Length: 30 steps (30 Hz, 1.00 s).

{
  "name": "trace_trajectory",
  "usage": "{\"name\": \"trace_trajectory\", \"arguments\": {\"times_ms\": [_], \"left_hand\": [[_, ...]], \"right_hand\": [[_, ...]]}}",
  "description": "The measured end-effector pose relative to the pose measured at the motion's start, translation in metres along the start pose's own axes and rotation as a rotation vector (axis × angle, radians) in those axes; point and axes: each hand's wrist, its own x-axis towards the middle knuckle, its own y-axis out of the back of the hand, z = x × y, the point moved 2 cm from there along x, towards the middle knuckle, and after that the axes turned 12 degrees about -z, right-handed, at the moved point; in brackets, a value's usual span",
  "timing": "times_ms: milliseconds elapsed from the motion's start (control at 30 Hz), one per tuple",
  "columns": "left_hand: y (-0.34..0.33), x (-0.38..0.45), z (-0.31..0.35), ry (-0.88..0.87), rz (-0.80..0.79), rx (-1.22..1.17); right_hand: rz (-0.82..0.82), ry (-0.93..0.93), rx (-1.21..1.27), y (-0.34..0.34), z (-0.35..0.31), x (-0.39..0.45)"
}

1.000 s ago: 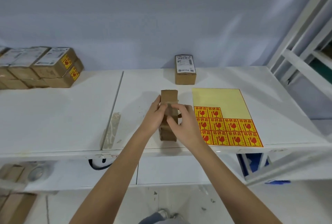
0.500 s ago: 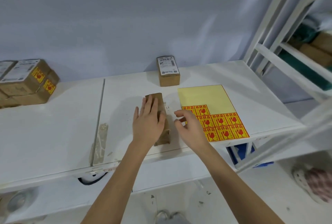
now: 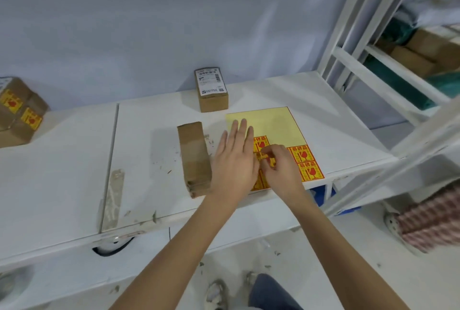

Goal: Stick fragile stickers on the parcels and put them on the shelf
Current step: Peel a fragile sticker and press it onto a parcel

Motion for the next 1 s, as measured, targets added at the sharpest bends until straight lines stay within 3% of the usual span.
{"name": "trace_trajectory", "arguments": {"times_ms": [233,567,700,833,1000], "left_hand": [[-0.069,0.025,0.020,0.069,-0.200,-0.036],[-0.090,0.028,0.025,0.220,-0.088,-0.092],[-0.085,0.037,0.021,0.317,-0.017,-0.150],[-0.089,0.042,0.017,0.369,-0.083,-0.114],[-0.092,0.042,0.015,0.364,-0.094,-0.100]], "right_hand": [[-0.228,0.052,-0.450,0.009,0.055,0.008],[-0.243,0.277,-0.467,0.038,0.075,0.036],[-0.399,0.326,-0.410,0.043,0.051,0.072],[-0.527,0.436,-0.470,0.031,0.037,0.104],[-0.582,0.456,-0.433,0.024,0.039,0.119]]}}
